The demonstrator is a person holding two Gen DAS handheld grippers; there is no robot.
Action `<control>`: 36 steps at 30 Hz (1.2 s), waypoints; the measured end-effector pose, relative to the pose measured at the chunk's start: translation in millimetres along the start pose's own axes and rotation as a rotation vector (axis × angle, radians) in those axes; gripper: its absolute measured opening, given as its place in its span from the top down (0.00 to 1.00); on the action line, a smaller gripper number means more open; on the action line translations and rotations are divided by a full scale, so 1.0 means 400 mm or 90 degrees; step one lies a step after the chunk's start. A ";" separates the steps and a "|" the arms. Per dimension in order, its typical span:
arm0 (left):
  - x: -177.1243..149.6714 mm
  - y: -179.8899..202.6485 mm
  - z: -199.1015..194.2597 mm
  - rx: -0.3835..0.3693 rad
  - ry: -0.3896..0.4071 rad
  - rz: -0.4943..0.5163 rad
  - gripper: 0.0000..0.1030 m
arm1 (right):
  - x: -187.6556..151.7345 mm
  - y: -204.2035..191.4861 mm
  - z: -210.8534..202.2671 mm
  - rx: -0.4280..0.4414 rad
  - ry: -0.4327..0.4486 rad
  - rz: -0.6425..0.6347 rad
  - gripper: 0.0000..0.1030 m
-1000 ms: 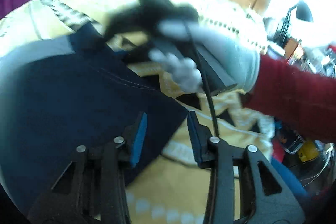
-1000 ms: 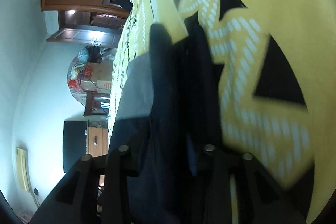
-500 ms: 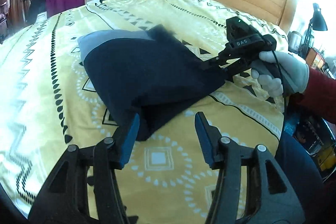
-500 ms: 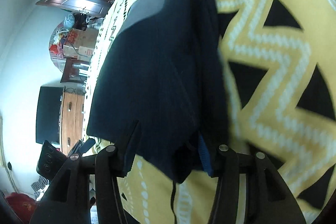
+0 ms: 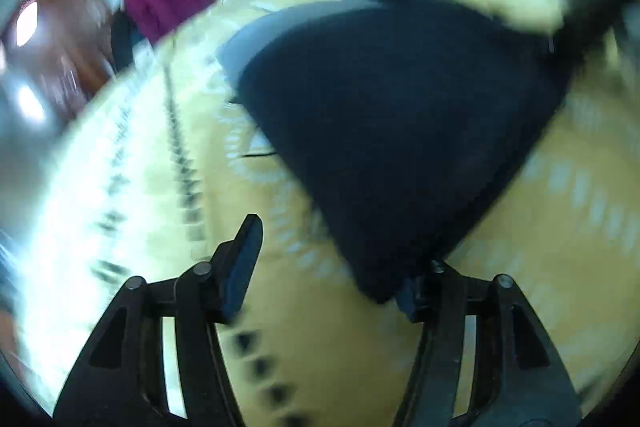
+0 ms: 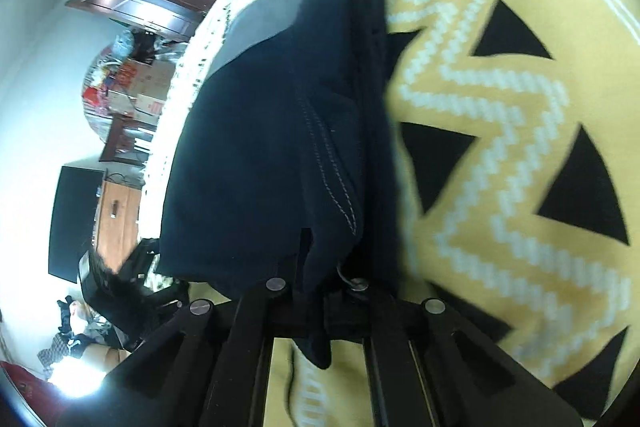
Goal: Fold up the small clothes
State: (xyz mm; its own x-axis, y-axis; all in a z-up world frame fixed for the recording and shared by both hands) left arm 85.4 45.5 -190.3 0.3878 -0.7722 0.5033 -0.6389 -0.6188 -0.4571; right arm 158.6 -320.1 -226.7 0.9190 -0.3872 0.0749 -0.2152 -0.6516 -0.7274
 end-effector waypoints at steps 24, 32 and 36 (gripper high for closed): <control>0.072 -0.033 0.072 -0.128 0.042 -0.068 0.39 | -0.039 0.043 0.016 0.020 0.027 0.036 1.00; 0.151 -0.137 0.009 -0.117 0.147 -0.150 0.41 | -0.043 0.088 0.017 0.055 0.034 0.043 1.00; 0.145 -0.101 0.195 -0.135 0.047 -0.111 0.21 | -0.051 0.122 0.004 0.062 0.039 0.037 1.00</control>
State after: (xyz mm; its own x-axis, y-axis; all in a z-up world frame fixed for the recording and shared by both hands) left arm 185.7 14.4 -199.7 0.4601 -0.6391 0.6163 -0.6945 -0.6915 -0.1987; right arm 130.0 -342.9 -264.8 0.8834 -0.4634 0.0692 -0.2321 -0.5611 -0.7946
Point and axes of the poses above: each gripper's, at about its wrist camera, not at the fingertips, and z roughly the way its jaws point, y to its right, x to its top, the point moved 1 cm from there along z, roughly the way its jaws point, and after that the axes turned 10 degrees about z, right-handed, at the moved point
